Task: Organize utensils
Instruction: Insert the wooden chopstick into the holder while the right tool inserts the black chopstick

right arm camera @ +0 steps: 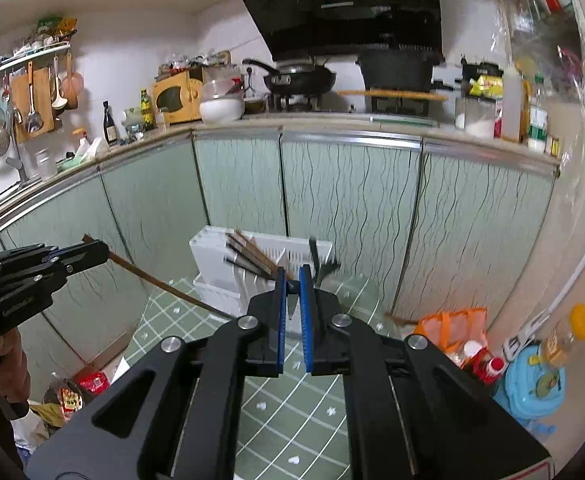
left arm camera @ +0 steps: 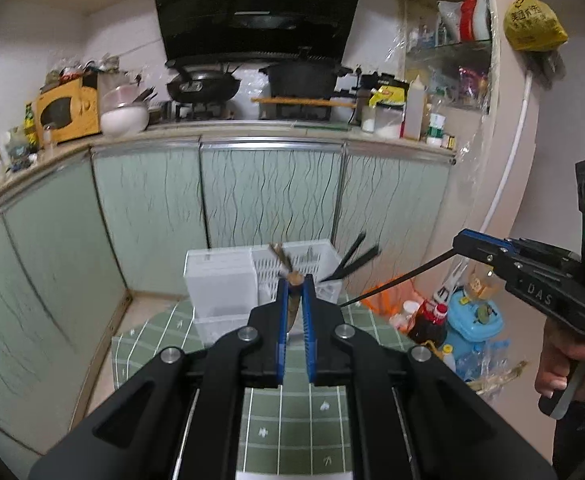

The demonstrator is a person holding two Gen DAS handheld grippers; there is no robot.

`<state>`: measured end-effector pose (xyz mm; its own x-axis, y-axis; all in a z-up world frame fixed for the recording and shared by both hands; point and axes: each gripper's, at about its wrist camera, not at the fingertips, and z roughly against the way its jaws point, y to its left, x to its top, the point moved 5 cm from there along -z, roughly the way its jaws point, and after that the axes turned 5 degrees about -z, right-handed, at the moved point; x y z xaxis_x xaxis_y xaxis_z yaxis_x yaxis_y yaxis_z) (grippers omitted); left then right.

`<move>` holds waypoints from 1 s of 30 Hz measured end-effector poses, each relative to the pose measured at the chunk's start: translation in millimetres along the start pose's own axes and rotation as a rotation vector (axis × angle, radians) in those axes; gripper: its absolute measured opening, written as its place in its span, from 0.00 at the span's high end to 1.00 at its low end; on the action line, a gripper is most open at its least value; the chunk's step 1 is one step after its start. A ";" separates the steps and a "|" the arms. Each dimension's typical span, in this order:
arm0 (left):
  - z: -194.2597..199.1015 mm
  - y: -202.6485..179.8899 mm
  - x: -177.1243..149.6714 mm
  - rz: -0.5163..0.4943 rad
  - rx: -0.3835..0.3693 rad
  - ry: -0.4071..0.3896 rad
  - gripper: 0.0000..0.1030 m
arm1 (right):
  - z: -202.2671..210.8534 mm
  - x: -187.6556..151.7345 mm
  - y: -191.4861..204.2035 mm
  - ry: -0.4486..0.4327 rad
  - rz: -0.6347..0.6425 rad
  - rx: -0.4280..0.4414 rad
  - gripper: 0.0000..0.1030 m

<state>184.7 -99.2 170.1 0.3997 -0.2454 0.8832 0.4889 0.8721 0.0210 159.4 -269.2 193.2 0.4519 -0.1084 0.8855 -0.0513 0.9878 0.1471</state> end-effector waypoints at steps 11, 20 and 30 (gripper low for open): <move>-35.0 -12.8 53.8 -0.023 -0.042 -0.030 0.92 | -29.3 44.4 -4.9 0.001 0.018 -0.004 0.94; -100.5 -9.5 56.1 -0.031 -0.056 0.022 0.92 | -94.7 43.7 -23.9 0.063 -0.003 -0.009 0.94; -158.8 -9.5 33.0 -0.020 -0.071 0.107 0.92 | -147.7 25.8 -27.5 0.121 -0.007 0.006 0.94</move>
<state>316.4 -182.8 124.6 0.4680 -0.3092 0.8279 0.5500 0.8352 0.0010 304.1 -282.6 146.9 0.5566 -0.1004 0.8247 -0.0531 0.9863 0.1559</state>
